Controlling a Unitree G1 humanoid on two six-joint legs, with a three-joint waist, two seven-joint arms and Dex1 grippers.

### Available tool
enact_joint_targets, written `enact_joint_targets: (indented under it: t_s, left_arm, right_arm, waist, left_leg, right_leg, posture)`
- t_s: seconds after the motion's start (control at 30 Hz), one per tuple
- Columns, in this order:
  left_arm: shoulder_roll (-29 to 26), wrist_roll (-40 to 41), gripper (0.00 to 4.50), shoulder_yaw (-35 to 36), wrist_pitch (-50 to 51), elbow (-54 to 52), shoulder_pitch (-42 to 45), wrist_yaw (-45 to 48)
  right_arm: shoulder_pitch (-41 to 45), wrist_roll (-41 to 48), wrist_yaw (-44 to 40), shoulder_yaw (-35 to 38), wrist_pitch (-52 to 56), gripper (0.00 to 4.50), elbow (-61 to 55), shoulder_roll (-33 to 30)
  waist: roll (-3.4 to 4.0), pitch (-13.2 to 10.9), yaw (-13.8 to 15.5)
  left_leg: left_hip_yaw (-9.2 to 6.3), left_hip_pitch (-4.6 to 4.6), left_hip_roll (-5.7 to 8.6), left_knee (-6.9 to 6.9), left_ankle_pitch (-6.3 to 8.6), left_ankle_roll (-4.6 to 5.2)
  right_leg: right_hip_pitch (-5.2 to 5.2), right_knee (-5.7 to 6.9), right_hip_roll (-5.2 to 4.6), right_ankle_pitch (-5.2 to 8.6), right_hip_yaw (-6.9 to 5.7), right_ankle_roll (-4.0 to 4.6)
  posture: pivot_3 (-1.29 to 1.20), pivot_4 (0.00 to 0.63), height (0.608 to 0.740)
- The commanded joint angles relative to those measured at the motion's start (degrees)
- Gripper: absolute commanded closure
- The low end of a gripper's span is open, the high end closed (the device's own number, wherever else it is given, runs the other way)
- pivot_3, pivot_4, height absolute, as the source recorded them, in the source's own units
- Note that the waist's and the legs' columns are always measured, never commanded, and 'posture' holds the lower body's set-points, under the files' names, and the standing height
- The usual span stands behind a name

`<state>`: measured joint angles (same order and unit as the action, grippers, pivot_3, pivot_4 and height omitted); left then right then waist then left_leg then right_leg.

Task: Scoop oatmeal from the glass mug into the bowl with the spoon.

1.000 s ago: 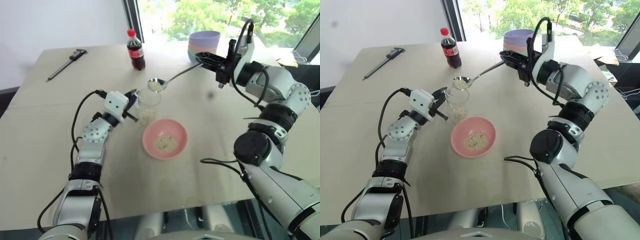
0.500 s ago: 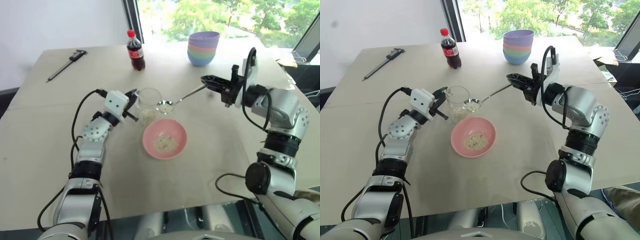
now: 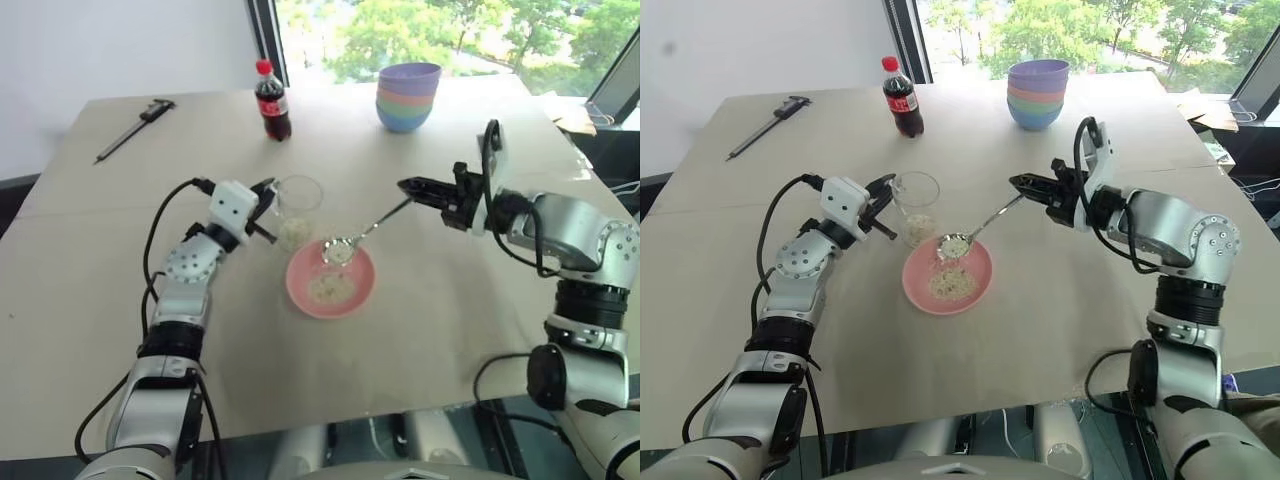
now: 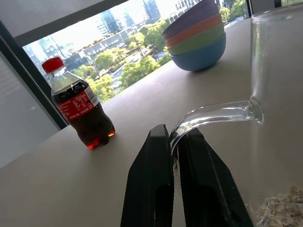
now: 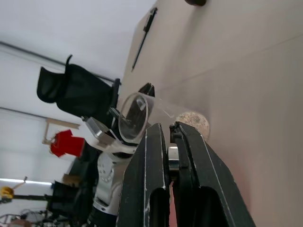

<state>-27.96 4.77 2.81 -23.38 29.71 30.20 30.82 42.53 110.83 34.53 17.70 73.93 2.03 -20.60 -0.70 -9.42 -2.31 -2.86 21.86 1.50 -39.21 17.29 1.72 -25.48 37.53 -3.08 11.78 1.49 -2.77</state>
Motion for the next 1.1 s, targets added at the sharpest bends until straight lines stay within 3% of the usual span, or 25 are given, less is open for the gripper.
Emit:
enact_joint_targets:
  t_s: [0.03,0.2,0.5,0.67,0.8,1.1]
  left_arm:
    - [-0.9,-1.8,4.41,-0.5,1.4,0.6,-1.5,0.1]
    - [-0.7,-1.8,4.41,-0.4,1.6,0.3,-1.6,-0.2]
    - [-0.5,-1.9,4.41,-0.5,1.9,0.1,-1.6,-0.6]
    - [-0.2,-1.9,4.41,-0.7,1.9,0.1,-1.4,-0.8]
    - [-0.1,-1.9,4.41,-0.7,1.7,0.6,-1.5,-1.0]
    - [0.3,-1.4,4.41,-0.1,1.7,1.0,-2.0,-1.7]
  right_arm:
    - [-0.1,2.2,-3.8,-4.6,-0.8,4.50,-4.8,-4.9]
    - [0.2,-0.5,-8.6,-9.5,-3.5,4.50,-9.5,-9.7]
    - [1.5,-8.5,-17.1,-13.6,-9.0,4.50,-15.9,-9.7]
    - [2.8,-22.8,-28.1,-17.6,-10.0,4.50,-21.5,-11.0]
    - [1.6,-39.1,-43.0,-21.6,-16.7,4.50,-26.4,-13.7]
    - [-1.0,-53.1,-62.1,-24.0,-24.3,4.50,-29.7,-15.7]
  waist:
    - [0.00,0.0,0.0]
    - [0.00,0.0,0.0]
    - [-0.01,0.0,0.1]
    - [-0.01,0.0,0.1]
    - [-0.01,0.0,0.3]
    - [-0.02,0.0,0.3]
  left_leg:
    - [-0.01,0.00,-0.01,0.00,0.00,0.00]
    - [-0.01,0.00,-0.04,0.00,0.00,0.01]
    - [-0.03,0.01,-0.04,0.00,0.01,0.01]
    - [-0.07,0.02,-0.04,0.00,0.01,0.01]
    - [-0.11,0.04,-0.02,-0.01,0.01,0.01]
    - [-0.16,0.02,0.00,-0.02,0.01,0.00]
  right_leg:
    - [0.00,-0.01,0.00,0.00,0.00,0.00]
    - [0.01,-0.03,0.01,0.00,0.00,0.00]
    - [0.03,-0.09,-0.01,0.00,-0.02,0.00]
    - [0.02,-0.10,0.00,0.00,-0.06,0.00]
    - [0.03,-0.16,-0.01,0.00,-0.11,-0.01]
    - [0.04,-0.17,-0.02,0.00,-0.14,-0.01]
  posture:
    - [0.00,0.150,0.740]
    - [0.00,0.150,0.740]
    - [0.00,0.150,0.740]
    - [0.00,0.150,0.740]
    - [0.00,0.150,0.740]
    - [0.00,0.150,0.740]
